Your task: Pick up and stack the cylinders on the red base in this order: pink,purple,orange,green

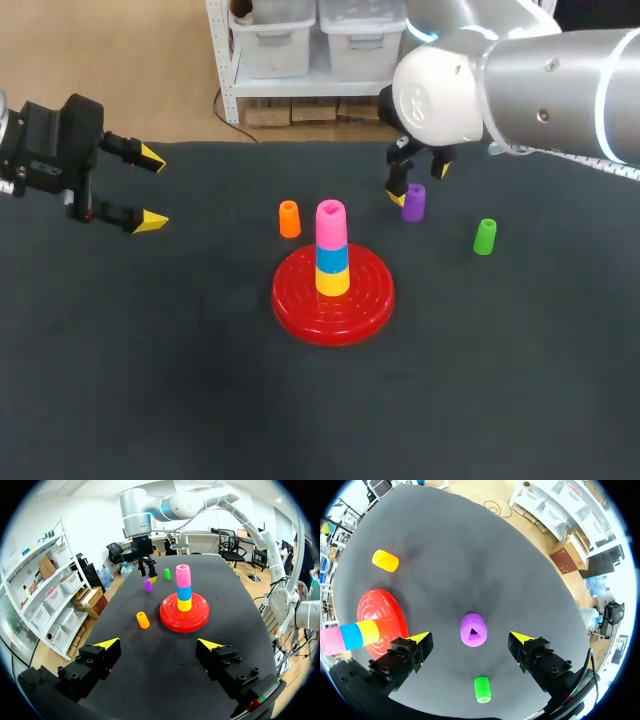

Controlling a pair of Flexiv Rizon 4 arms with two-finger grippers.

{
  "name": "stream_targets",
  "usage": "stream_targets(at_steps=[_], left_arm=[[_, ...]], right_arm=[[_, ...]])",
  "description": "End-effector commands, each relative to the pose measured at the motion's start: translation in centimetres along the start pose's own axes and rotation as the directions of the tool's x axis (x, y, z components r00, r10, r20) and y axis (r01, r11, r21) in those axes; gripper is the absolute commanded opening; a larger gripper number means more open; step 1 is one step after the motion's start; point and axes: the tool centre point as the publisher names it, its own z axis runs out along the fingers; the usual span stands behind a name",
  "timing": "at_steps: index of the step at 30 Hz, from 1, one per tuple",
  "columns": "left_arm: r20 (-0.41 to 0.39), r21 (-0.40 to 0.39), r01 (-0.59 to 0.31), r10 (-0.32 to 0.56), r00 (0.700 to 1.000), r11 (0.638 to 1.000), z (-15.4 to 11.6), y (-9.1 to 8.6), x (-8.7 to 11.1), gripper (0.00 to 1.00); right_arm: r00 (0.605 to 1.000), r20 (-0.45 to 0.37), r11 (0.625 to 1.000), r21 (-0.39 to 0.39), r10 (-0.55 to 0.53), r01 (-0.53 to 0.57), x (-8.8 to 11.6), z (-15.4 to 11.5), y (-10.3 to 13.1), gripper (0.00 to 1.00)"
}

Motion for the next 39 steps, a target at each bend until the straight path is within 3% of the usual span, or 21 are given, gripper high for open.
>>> stream_targets(at_steps=[1, 2, 4, 8, 25, 28, 30, 35, 39], left_arm=[[-0.001, -0.001, -0.002, 0.002, 1.000, 1.000, 0.0, 0.0, 0.1, 1.00], [-0.001, -0.001, -0.002, 0.002, 1.000, 1.000, 0.0, 0.0, 0.1, 1.00], [-0.001, -0.001, -0.002, 0.002, 1.000, 1.000, 0.0, 0.0, 0.1, 1.00], [-0.001, -0.001, -0.002, 0.002, 1.000, 1.000, 0.0, 0.0, 0.1, 1.00], [-0.001, -0.001, -0.002, 0.002, 1.000, 1.000, 0.0, 0.0, 0.1, 1.00], [-0.001, -0.001, -0.002, 0.002, 1.000, 1.000, 0.0, 0.0, 0.1, 1.00], [-0.001, -0.001, -0.002, 0.002, 1.000, 1.000, 0.0, 0.0, 0.1, 1.00], [-0.001, -0.001, -0.002, 0.002, 1.000, 1.000, 0.0, 0.0, 0.1, 1.00], [-0.001, -0.001, -0.002, 0.002, 1.000, 1.000, 0.0, 0.0, 0.1, 1.00]], right_arm=[[1.000, -0.009, 1.000, 0.003, -0.001, 0.001, -0.2, 0.3, -0.1, 1.00], [1.000, -0.009, 1.000, 0.003, -0.001, 0.001, -0.2, 0.3, -0.1, 1.00], [1.000, -0.011, 1.000, 0.003, 0.001, -0.001, -0.2, 0.4, -0.1, 0.72], [1.000, -0.012, 1.000, 0.002, 0.007, -0.007, -0.1, 0.5, -0.1, 0.49], [1.000, -0.008, 1.000, 0.004, 0.021, -0.021, 0.3, 0.9, 0.1, 0.49], [1.000, -0.006, 1.000, 0.003, 0.021, -0.021, 0.2, 1.1, 0.2, 0.35], [1.000, -0.006, 1.000, 0.003, 0.019, -0.019, 0.1, 1.2, 0.2, 0.03], [1.000, 0.016, 0.999, 0.030, 0.009, -0.010, -0.1, 0.2, 0.2, 0.00], [0.995, 0.079, 0.997, 0.052, -0.061, 0.057, -0.5, -3.7, 0.6, 0.00]])
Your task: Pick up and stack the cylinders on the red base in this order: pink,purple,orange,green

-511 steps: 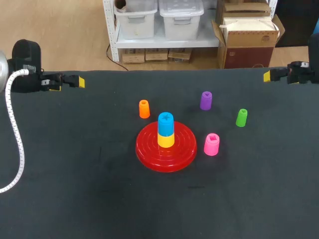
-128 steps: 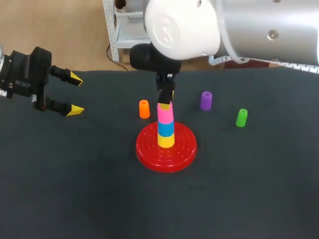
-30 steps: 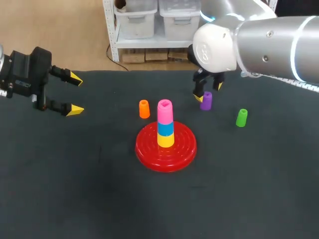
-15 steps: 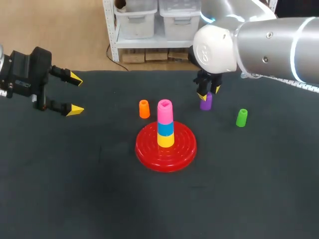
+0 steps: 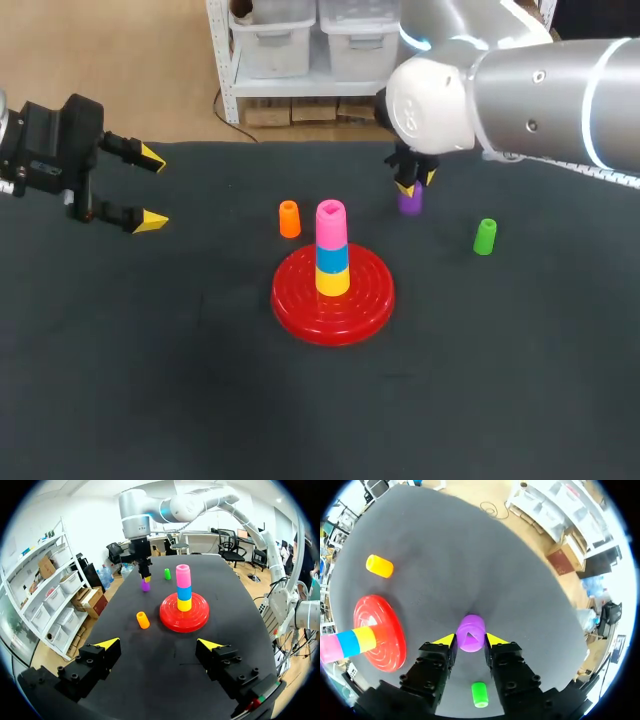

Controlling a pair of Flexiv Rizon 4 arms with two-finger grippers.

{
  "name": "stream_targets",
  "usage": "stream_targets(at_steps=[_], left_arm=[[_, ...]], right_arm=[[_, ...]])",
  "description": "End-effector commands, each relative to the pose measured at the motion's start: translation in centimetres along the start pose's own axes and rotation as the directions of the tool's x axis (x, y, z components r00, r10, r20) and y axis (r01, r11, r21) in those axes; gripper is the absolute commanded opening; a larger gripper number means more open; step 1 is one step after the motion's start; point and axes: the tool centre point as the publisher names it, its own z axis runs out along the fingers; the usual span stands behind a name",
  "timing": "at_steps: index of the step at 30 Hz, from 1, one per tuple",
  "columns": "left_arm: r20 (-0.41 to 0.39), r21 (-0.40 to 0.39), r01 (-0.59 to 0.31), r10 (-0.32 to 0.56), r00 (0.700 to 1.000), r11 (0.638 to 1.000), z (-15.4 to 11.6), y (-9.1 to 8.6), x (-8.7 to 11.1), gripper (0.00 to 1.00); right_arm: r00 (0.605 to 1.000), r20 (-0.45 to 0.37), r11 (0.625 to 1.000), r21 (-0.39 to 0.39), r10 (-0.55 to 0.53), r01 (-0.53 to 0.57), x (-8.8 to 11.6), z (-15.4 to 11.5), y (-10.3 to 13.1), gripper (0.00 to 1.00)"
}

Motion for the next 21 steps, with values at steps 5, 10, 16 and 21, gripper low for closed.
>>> stream_targets(at_steps=[5, 10, 16, 21], left_arm=[[-0.001, -0.001, -0.002, 0.002, 1.000, 1.000, 0.0, 0.0, 0.1, 1.00], [-0.001, -0.001, -0.002, 0.002, 1.000, 1.000, 0.0, 0.0, 0.1, 1.00], [-0.001, -0.001, -0.002, 0.002, 1.000, 1.000, 0.0, 0.0, 0.1, 1.00], [-0.001, -0.001, -0.002, 0.002, 1.000, 1.000, 0.0, 0.0, 0.1, 1.00]], right_arm=[[0.961, 0.148, 0.973, 0.031, -0.232, 0.230, 0.0, -10.6, 3.0, 0.00], [0.885, 0.209, 0.906, 0.018, -0.416, 0.422, 0.3, -16.4, 7.3, 0.00], [0.782, 0.237, 0.807, 0.014, -0.577, 0.591, 1.6, -20.6, 12.2, 0.00], [0.697, 0.222, 0.718, 0.017, -0.682, 0.696, 2.9, -22.5, 15.5, 0.00]])
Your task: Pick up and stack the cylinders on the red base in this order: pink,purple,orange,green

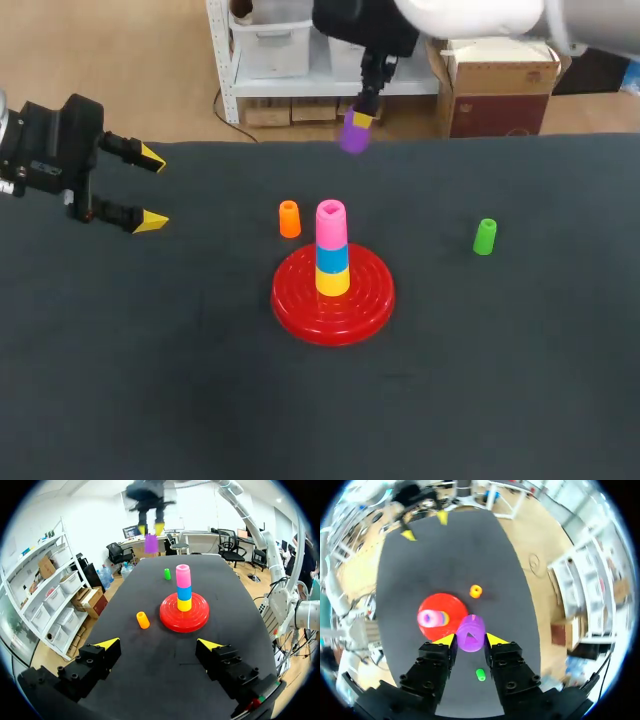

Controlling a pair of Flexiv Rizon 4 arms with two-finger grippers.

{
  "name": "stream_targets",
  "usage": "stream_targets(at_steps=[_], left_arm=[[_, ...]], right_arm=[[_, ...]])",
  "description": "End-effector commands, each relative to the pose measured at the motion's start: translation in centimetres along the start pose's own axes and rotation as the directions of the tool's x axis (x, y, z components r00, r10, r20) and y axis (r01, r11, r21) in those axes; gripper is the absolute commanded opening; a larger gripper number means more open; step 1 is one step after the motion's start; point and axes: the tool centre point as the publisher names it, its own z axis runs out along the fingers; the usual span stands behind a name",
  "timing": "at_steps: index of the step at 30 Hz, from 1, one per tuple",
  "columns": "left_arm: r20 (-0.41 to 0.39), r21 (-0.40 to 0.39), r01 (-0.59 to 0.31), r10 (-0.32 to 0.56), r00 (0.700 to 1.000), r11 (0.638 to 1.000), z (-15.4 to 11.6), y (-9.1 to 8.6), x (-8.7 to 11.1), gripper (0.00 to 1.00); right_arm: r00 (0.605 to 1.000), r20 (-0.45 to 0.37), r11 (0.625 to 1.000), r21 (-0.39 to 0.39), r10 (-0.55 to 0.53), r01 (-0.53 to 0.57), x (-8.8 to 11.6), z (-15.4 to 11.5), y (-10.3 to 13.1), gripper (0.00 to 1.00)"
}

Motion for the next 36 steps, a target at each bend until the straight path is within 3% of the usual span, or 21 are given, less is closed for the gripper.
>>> stream_targets(at_steps=[1, 5, 13, 27, 36], left_arm=[[-0.001, -0.001, -0.002, 0.002, 1.000, 1.000, 0.0, 0.0, 0.1, 1.00], [-0.001, -0.001, -0.002, 0.002, 1.000, 1.000, 0.0, 0.0, 0.1, 1.00], [-0.001, -0.001, -0.002, 0.002, 1.000, 1.000, 0.0, 0.0, 0.1, 1.00], [-0.001, -0.001, -0.002, 0.002, 1.000, 1.000, 0.0, 0.0, 0.1, 1.00], [-0.001, -0.001, -0.002, 0.002, 1.000, 1.000, 0.0, 0.0, 0.1, 1.00]], right_arm=[[0.986, 0.037, 0.987, -0.004, -0.161, 0.161, 0.4, -2.5, 5.2, 0.00], [0.975, -0.004, 0.975, -0.028, -0.222, 0.221, 0.6, -2.3, 7.3, 0.00], [0.969, -0.069, 0.970, -0.057, -0.239, 0.235, 0.8, -0.3, 8.8, 0.00], [0.975, -0.085, 0.977, -0.060, -0.207, 0.203, 0.1, 0.0, 8.7, 0.00], [0.989, -0.045, 0.988, -0.061, -0.144, 0.142, 0.1, -0.4, 7.4, 0.00]])
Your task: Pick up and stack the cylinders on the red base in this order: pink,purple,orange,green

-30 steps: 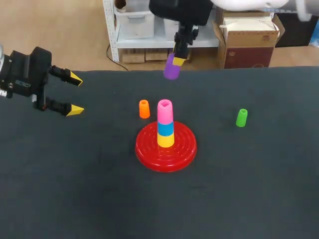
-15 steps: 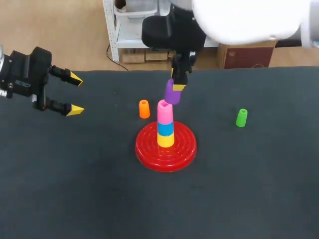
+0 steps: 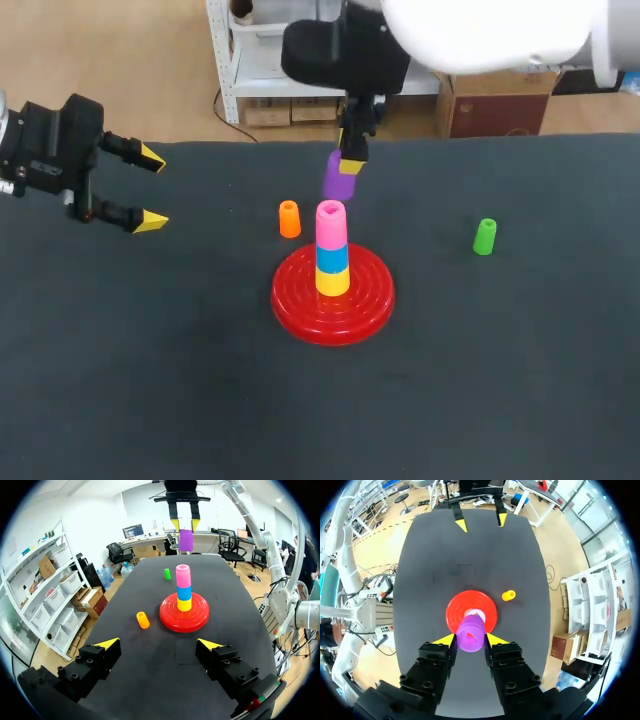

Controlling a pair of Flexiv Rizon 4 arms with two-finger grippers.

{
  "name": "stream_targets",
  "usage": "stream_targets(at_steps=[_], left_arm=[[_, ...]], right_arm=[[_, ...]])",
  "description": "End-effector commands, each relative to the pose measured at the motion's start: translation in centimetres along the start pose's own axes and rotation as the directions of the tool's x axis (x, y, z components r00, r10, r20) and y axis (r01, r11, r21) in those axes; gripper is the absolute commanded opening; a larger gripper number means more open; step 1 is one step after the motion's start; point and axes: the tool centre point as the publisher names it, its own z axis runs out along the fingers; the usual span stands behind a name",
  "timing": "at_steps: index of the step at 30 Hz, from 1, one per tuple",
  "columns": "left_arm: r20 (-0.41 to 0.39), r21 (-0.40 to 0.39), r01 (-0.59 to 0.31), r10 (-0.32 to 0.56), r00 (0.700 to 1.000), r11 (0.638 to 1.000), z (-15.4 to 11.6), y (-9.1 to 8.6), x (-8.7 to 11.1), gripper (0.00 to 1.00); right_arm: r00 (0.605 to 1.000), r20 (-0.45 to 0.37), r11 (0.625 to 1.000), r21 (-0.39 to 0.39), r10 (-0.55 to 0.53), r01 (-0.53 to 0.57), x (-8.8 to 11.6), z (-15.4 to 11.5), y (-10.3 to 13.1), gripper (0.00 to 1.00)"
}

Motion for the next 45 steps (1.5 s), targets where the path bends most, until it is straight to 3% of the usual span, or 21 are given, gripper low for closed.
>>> stream_targets(at_steps=[1, 33, 37, 41, 45], left_arm=[[-0.001, -0.001, -0.002, 0.002, 1.000, 1.000, 0.00, -0.03, 0.07, 1.00], [-0.001, -0.001, -0.002, 0.002, 1.000, 1.000, 0.00, -0.03, 0.07, 1.00], [-0.001, -0.001, -0.002, 0.002, 1.000, 1.000, 0.00, -0.03, 0.07, 1.00], [-0.001, -0.001, -0.002, 0.002, 1.000, 1.000, 0.00, -0.03, 0.07, 1.00], [-0.001, -0.001, -0.002, 0.002, 1.000, 1.000, 0.00, -0.03, 0.07, 1.00]], right_arm=[[1.000, -0.003, 1.000, -0.004, 0.007, -0.007, 0.17, -0.01, -0.25, 0.00], [1.000, -0.003, 1.000, -0.004, 0.007, -0.007, 0.17, -0.01, -0.25, 0.00], [0.999, 0.004, 0.999, 0.002, -0.033, 0.033, -0.07, -0.07, -0.10, 0.00], [0.995, -0.071, 0.997, -0.035, -0.075, 0.073, -0.06, 0.31, 0.23, 0.00], [0.992, -0.093, 0.995, -0.062, -0.082, 0.076, 0.17, 0.78, 0.44, 0.00]])
